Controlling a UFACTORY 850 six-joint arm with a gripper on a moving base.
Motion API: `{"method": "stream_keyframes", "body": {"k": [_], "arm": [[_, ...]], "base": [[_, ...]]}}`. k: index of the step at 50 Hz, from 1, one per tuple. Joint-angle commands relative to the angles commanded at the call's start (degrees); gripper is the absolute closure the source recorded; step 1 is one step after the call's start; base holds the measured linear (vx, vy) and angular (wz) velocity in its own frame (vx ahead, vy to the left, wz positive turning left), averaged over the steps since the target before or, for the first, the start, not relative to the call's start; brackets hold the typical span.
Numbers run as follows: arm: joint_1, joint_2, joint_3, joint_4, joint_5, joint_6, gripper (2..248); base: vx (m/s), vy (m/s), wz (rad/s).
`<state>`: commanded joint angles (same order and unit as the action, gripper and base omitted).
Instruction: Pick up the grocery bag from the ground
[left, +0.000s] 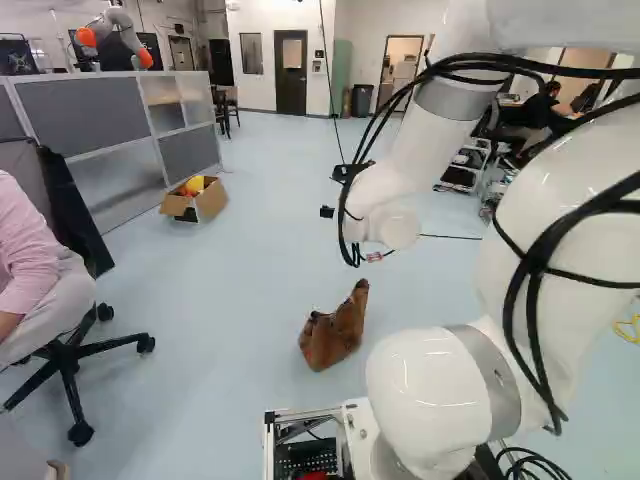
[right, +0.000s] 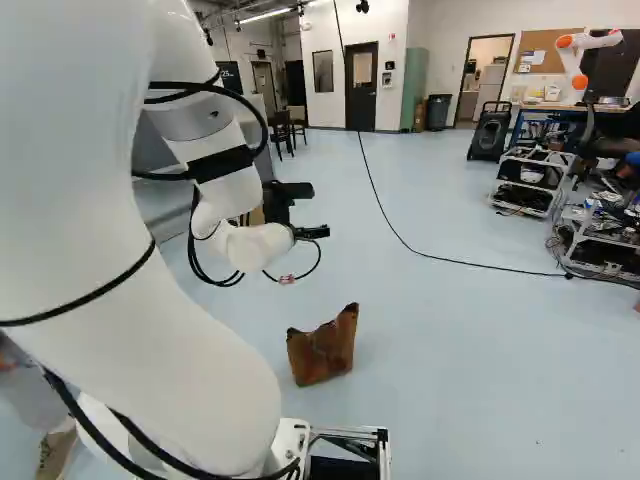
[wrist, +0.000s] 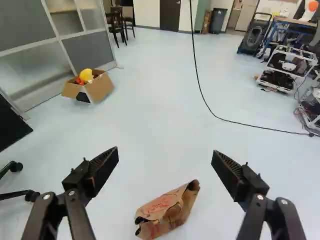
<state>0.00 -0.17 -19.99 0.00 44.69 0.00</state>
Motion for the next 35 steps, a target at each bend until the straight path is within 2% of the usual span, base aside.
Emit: {"method": "stream_keyframes", "body": {"k": [21,35], "arm": [[0.0,-4.7,-4.9,0.0,-8.2,0.0,3],[-0.2,-7.5,-8.0,0.0,-17.2,0.0,3]], "base": [[0.000,0.000,0.000],[0.000,0.000,0.000]]}}
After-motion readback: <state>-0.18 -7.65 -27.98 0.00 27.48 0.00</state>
